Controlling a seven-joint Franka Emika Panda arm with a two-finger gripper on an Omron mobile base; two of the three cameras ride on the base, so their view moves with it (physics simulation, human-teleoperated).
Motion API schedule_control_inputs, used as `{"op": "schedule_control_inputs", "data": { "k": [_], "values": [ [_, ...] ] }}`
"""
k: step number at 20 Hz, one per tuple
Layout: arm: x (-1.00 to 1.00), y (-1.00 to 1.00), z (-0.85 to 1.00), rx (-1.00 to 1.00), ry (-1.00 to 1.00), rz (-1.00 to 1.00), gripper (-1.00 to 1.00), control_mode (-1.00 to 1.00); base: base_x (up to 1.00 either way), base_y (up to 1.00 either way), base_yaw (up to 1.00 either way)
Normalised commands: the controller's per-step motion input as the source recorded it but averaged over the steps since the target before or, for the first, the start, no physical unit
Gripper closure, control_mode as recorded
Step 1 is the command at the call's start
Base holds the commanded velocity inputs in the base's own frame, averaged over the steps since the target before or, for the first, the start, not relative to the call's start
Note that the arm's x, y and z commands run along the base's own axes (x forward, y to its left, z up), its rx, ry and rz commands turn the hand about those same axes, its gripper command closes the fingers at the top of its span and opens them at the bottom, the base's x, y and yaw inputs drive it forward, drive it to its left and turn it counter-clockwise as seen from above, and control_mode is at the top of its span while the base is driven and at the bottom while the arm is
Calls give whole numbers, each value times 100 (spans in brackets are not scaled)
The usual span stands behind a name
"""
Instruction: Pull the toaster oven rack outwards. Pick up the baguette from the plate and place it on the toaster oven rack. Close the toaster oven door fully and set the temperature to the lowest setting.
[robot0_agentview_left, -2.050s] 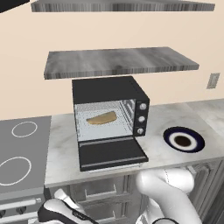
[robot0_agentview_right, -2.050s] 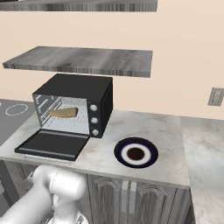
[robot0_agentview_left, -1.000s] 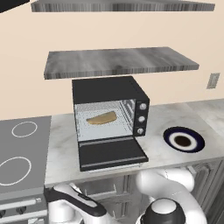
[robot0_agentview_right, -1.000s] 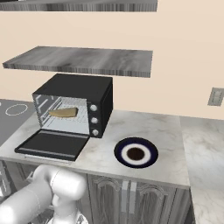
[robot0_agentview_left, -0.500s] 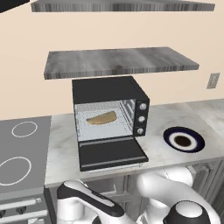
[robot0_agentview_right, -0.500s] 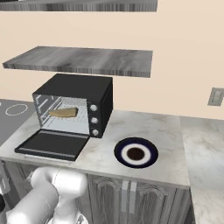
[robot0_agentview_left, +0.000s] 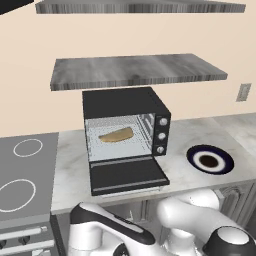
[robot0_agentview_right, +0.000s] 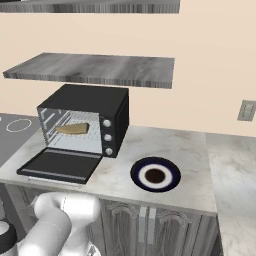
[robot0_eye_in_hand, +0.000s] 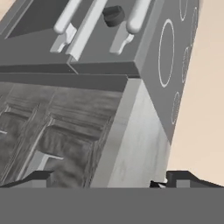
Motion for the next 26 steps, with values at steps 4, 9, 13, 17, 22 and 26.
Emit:
{"op": "schedule_control_inputs", "data": {
  "k": [4,9,13,17,22,26],
  "values": [
    [-2,53,100,-52,0,-2,-100,-100,0,0,0],
    [0,48,98,-54,0,-7,-100,-100,0,0,0],
    [0,42,90,-74,0,-10,-100,-100,0,0,0],
    [0,34,98,-71,-6,-13,-100,-100,0,0,0],
    [0,43,100,-67,-12,-19,-100,-100,0,0,0],
    [0,42,100,-67,-8,-21,-100,-100,0,0,0]
  ]
}}
